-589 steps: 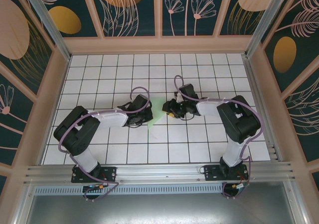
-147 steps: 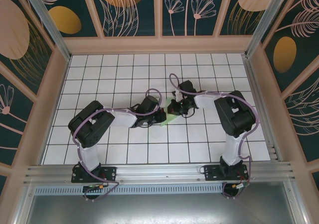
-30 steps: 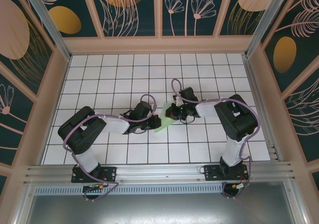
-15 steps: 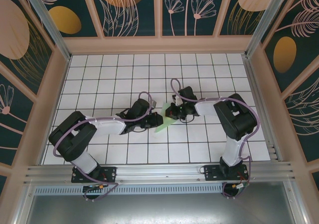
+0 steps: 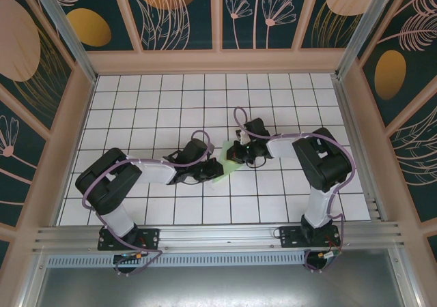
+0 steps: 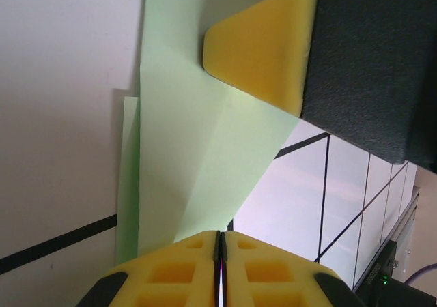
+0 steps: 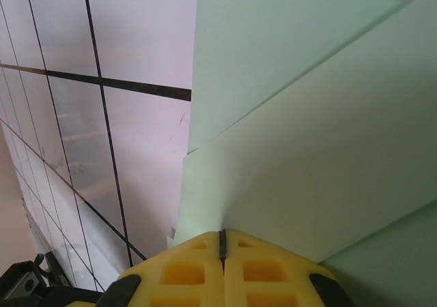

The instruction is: Fold a paper plane with a square sheet of paper (pick it up from the middle)

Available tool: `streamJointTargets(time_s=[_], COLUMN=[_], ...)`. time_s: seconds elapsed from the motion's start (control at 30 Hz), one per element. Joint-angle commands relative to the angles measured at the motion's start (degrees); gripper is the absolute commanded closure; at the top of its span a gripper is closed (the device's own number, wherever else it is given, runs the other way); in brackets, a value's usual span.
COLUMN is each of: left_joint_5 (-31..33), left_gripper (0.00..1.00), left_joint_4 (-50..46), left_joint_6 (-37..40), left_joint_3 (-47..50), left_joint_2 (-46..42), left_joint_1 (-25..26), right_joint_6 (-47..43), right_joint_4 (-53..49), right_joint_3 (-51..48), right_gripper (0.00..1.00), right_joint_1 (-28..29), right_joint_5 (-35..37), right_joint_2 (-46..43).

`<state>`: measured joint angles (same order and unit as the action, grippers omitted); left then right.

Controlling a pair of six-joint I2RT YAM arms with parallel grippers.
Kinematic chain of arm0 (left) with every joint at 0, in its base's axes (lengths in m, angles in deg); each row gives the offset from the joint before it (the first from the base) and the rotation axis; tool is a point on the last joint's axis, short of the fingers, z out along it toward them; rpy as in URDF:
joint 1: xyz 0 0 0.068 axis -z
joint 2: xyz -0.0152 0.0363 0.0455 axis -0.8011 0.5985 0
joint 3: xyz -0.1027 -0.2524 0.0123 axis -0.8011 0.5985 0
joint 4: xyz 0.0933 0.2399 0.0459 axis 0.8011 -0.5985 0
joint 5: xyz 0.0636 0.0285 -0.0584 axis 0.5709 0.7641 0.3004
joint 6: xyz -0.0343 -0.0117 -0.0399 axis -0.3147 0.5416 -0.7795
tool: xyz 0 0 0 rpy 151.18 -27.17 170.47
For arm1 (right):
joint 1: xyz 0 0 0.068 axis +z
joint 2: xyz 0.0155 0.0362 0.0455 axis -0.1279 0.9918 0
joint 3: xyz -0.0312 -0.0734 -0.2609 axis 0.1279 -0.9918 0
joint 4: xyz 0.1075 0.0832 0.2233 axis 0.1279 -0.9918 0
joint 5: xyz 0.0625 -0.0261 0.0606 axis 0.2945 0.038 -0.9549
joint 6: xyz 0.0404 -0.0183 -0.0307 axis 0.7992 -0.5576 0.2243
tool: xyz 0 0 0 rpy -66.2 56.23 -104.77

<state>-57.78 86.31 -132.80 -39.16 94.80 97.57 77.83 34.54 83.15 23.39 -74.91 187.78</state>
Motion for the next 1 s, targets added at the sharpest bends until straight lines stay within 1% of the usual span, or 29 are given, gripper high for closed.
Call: streamJointTargets(time_s=[0.0, 0.37, 0.53, 0.57, 0.7, 0.77, 0.83, 0.97], left_joint_5=[0.27, 0.92, 1.54, 1.59, 0.45, 1.08, 1.47, 4.39], left_gripper=[0.87, 0.88, 0.89, 0.9, 0.98, 1.0, 1.0, 1.0], left_joint_4=[-2.29, -2.37, -1.51, -1.1, 2.3, 3.73, 4.32, 2.94], left_joint_6=[-1.0, -1.78, -3.58, -4.18, -4.72, -2.46, 1.06, 5.15], left_joint_3=[1.56, 4.07, 8.26, 9.74, 13.74, 12.2, 8.7, 2.77], left_joint_2=[0.39, 2.19, 1.06, -0.81, -5.44, -8.11, -9.46, -8.71], left_joint_1=[0.58, 1.0, 1.52, 1.71, 1.74, 1.8, 1.76, 1.78], right_joint_6=[-1.63, -1.85, -1.99, -1.98, -2.15, -2.16, -2.24, -2.33], right_joint_4=[-5.82, -6.37, -6.72, -6.73, -6.94, -7.02, -7.1, -7.53], right_joint_3=[-1.46, -1.44, -1.44, -1.49, -1.6, -1.63, -1.49, -1.35], right_gripper=[1.0, 1.0, 1.0, 1.0, 1.0, 1.0, 1.0, 1.0], right_joint_1=[0.27, 0.28, 0.28, 0.28, 0.24, 0.28, 0.28, 0.28], right_joint_5=[8.38, 8.82, 9.27, 9.32, 9.54, 9.65, 9.63, 9.81], right_joint_2=[5.14, 5.75, 5.77, 5.88, 5.89, 5.92, 6.11, 5.83])
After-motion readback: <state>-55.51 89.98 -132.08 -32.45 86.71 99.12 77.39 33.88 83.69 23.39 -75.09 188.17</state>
